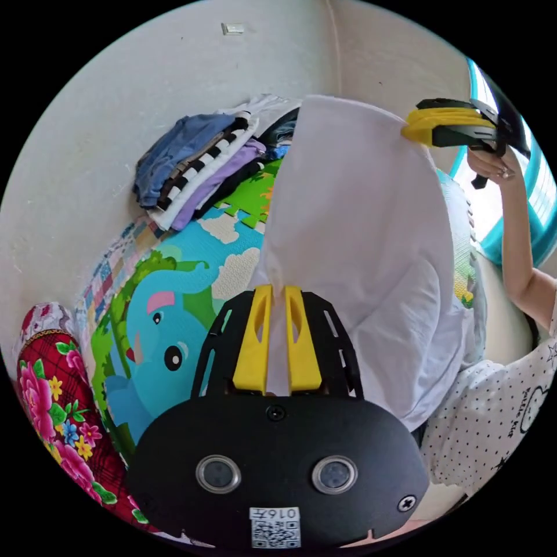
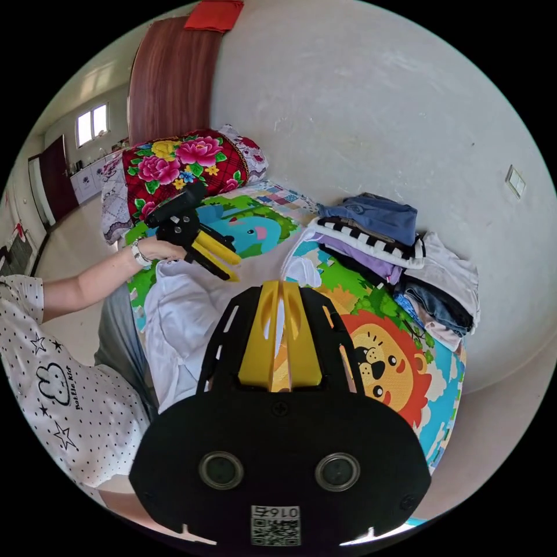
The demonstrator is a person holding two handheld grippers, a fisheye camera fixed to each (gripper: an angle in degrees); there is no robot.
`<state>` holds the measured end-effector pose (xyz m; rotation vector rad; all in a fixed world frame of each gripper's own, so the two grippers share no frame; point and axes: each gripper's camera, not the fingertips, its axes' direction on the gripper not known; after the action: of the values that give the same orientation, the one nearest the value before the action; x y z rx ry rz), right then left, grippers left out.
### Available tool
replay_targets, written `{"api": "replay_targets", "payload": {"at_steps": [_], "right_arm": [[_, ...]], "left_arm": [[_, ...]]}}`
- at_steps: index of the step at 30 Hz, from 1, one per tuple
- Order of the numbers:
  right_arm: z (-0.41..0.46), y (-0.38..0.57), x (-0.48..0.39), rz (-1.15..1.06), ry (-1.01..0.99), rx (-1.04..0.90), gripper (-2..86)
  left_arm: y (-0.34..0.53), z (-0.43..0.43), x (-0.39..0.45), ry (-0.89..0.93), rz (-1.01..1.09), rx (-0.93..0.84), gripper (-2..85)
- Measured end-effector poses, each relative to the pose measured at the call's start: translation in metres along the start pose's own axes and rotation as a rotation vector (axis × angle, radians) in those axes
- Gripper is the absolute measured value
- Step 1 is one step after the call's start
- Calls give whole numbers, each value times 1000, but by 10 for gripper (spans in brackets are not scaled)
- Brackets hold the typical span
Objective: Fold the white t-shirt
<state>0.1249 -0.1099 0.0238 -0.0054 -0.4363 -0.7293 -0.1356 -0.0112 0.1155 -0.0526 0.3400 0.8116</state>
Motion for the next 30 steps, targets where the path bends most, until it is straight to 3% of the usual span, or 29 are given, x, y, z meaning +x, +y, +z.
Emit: {"api": "replay_targets", "payload": {"at_steps": [4, 8, 11, 15, 20, 24, 27, 30], "right_arm": [[4, 4, 9, 42, 58, -52, 2], [7, 8, 24, 124, 39, -25, 10], [2, 16, 30, 193, 77, 25, 29], [1, 31, 17, 121, -51, 10, 97], [25, 49, -56, -109, -378, -58, 128], [46, 45, -98, -157, -377, -111, 137], [60, 31, -113, -119, -268, -118, 128], [53, 22, -111, -122, -270, -123, 47]], "left_arm": [[29, -24, -14, 15, -74, 97, -7], [77, -80, -46, 65, -242, 308, -9], [133, -129, -52, -106, -377, 411, -10], [216, -157, -57, -318, -550, 330, -9], [280, -159, -59, -379, -676, 266, -10], [308, -159, -61, -353, -696, 252, -9], [319, -160, -67, -336, -701, 249, -9], [328, -161, -81, -331, -702, 213, -9]]}}
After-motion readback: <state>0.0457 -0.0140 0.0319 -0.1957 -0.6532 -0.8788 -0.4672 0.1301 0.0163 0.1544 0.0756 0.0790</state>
